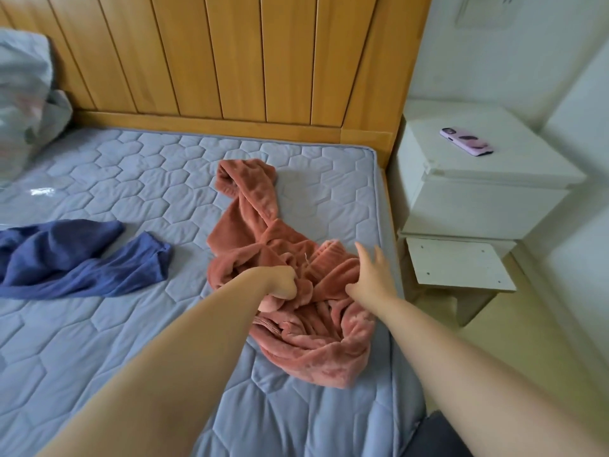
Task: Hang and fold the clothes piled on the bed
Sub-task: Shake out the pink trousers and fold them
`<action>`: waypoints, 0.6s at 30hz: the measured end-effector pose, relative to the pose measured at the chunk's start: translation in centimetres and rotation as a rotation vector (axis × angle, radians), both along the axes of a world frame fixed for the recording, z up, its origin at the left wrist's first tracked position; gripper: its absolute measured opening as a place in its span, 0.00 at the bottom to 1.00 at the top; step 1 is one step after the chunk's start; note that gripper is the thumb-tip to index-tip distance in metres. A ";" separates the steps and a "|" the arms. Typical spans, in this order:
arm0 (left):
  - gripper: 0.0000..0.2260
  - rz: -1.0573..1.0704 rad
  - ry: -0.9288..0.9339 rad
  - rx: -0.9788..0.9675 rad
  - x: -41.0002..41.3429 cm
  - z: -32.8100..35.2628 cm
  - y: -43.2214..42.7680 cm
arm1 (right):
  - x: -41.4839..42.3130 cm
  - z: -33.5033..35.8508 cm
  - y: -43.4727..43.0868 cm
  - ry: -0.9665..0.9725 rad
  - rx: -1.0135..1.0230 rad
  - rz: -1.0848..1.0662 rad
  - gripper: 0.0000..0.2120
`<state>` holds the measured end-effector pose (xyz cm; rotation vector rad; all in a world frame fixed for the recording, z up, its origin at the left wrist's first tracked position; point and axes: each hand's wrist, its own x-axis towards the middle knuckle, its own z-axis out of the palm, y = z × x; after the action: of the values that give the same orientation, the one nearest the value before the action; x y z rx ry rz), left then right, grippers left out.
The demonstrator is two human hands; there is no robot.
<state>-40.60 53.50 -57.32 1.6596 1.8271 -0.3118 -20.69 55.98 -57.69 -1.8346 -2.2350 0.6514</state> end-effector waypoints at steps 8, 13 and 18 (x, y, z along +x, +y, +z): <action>0.16 0.117 -0.349 -0.440 -0.2 3.4 -0.5 | 0.7 -3.4 -0.2 -0.005 -0.123 0.180 0.20; 0.08 0.258 -0.403 0.421 -0.4 2.3 2.6 | 1.1 -2.0 0.6 0.343 -0.136 -0.080 0.17; 0.28 -0.132 -0.230 0.182 1.4 1.7 3.4 | 1.8 -0.5 2.0 0.718 -0.348 -0.314 0.21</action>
<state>-39.17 56.89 -55.59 1.8606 1.6172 -0.0077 -18.90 57.96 -58.17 -1.6532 -1.4043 1.4188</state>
